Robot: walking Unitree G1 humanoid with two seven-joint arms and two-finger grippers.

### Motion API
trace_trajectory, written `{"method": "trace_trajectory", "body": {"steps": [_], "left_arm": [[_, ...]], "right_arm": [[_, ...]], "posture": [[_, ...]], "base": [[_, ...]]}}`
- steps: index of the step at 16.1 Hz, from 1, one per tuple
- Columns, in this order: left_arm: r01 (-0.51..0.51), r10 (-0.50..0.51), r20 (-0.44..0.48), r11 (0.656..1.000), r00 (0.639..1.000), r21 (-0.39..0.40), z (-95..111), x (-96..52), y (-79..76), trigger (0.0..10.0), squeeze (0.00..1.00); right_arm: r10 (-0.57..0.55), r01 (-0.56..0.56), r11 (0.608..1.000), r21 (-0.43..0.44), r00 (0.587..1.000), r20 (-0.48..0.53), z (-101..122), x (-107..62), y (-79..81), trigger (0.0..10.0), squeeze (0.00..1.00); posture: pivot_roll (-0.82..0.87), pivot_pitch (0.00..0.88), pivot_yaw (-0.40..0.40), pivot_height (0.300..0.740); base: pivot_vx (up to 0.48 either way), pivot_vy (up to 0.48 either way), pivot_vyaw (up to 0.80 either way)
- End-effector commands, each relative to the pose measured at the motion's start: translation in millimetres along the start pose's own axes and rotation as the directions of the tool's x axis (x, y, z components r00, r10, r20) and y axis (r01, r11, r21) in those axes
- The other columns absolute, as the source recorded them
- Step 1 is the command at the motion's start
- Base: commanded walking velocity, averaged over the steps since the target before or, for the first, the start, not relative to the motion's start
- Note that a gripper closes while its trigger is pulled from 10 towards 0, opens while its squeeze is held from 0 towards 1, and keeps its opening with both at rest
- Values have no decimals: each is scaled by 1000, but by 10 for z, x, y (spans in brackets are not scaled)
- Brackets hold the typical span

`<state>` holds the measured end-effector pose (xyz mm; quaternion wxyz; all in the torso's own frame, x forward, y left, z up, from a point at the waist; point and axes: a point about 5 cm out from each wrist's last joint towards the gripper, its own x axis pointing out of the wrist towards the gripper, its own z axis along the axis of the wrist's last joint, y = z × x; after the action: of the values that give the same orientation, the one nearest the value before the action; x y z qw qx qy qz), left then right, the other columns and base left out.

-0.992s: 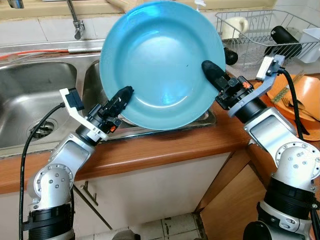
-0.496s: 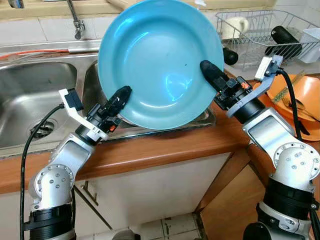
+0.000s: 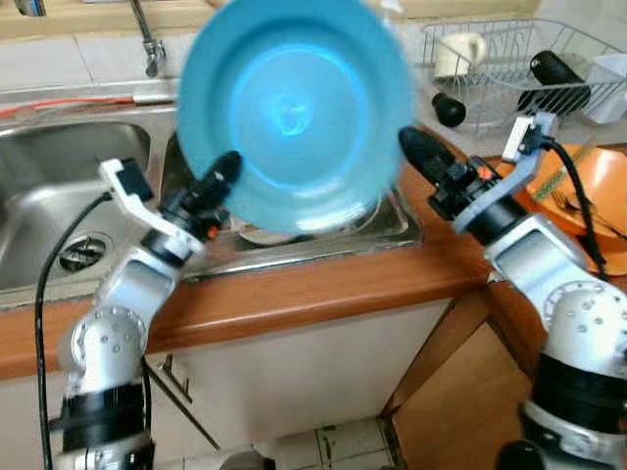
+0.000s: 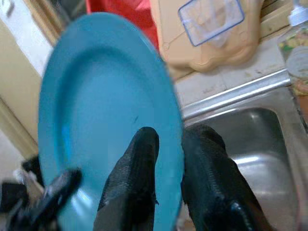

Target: Kitchen organization

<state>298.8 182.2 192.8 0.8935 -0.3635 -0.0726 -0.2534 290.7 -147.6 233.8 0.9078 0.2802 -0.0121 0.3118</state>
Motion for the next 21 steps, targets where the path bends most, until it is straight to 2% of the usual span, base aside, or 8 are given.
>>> {"method": "trace_trajectory", "body": {"steps": [1, 4, 8, 12, 14, 15, 16, 21], "left_arm": [[-9, 8, 41, 1000, 999, 26, 95, 37, -6, 0, 0], [-132, 128, 47, 989, 991, 73, 157, 99, 159, 0, 0], [-383, 409, -66, 891, 910, 245, 78, 233, 525, 0, 0], [-432, 483, -124, 851, 867, 300, 65, 465, 627, 275, 0], [-444, 515, -195, 838, 835, 317, -16, 540, 677, 4078, 0], [-460, 545, -236, 823, 804, 334, -75, 583, 722, 9176, 0], [-466, 557, -265, 818, 787, 337, -127, 615, 738, 10000, 0], [-443, 548, -360, 831, 755, 336, -305, 687, 726, 10000, 0]], "right_arm": [[25, -25, 999, -34, 1000, -12, -8, 2, 50, 10000, 0], [26, -41, 987, -157, 995, -97, -57, -54, 43, 10000, 0], [-9, -106, 919, -379, 958, -288, -238, -63, 66, 10000, 0], [3, -173, 874, -454, 937, -350, -312, -42, 124, 10000, 0], [0, -194, 856, -479, 927, -374, -351, -50, 134, 10000, 0], [-2, -208, 844, -495, 921, -390, -377, -51, 139, 10000, 0], [-8, -213, 834, -509, 918, -397, -393, -46, 143, 10000, 0], [-44, -194, 828, -526, 913, -406, -436, -40, 117, 10000, 0]], "posture": [[-17, 0, 34, 740], [-21, 0, 38, 740], [-26, 0, 37, 740], [-29, 0, 44, 740], [-33, 0, 50, 740], [-35, 0, 54, 740], [-40, 0, 60, 740], [-47, 0, 70, 740]], "base": [[0, 0, 0], [0, 0, 0], [0, 0, 0], [0, 0, 0], [0, 0, 0], [0, 0, 0], [0, 0, 0], [0, 0, 0]]}}
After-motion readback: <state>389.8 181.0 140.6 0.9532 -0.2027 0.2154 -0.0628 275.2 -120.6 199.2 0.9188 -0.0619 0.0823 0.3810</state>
